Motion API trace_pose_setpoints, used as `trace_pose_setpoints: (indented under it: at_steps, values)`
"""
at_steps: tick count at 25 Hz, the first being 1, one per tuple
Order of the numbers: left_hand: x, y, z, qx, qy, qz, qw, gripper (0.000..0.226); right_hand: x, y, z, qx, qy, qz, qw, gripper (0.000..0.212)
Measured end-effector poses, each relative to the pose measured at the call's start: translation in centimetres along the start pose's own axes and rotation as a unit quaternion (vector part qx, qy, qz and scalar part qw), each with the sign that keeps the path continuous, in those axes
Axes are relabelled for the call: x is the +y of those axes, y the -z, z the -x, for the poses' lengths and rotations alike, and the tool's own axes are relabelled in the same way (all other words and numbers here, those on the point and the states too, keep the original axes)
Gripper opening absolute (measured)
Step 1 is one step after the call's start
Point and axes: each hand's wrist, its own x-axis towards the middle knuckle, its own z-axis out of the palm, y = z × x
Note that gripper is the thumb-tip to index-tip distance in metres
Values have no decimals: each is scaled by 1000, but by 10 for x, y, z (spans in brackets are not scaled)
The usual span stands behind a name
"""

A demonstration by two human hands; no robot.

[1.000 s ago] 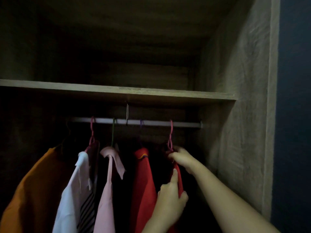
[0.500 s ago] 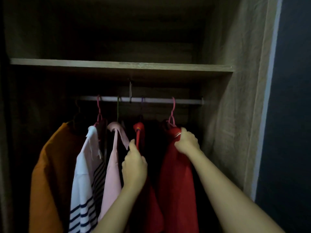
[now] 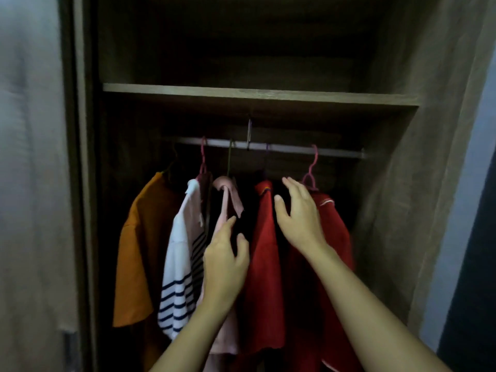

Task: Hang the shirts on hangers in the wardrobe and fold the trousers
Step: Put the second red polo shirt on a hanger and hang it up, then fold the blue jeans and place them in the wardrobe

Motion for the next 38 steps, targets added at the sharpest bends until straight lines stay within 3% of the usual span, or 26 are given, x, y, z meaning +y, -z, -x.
trace_pose_setpoints:
  at_steps: [5, 11, 15, 21, 26, 28, 31, 34, 38]
  values:
    - [-51, 95, 26, 56, 50, -81, 994, 47, -70, -59, 57, -64, 120, -81, 987, 54]
    - [-140, 238, 140, 69, 214, -183, 957, 44, -165, -161, 184, -271, 165, -136, 939, 61]
    - [-197, 326, 230, 52, 339, -251, 905, 49, -211, -228, 271, -394, 185, -122, 892, 67]
    - [-247, 435, 409, 30, 533, -323, 781, 55, -253, -312, 433, -551, 234, -92, 796, 81]
    - [-286, 484, 539, 52, 620, -355, 698, 62, -279, -392, 564, -630, 331, -85, 697, 93]
    - [-298, 491, 589, 58, 661, -347, 663, 67, -291, -419, 615, -654, 360, -81, 660, 84]
    - [-309, 488, 643, 57, 723, -301, 619, 81, -309, -455, 669, -659, 398, -79, 633, 61]
    - [-321, 481, 677, 62, 752, -250, 606, 88, -333, -484, 709, -653, 419, -87, 625, 61]
    - [-328, 474, 698, 75, 737, -307, 597, 85, -358, -513, 743, -724, 347, -79, 591, 75]
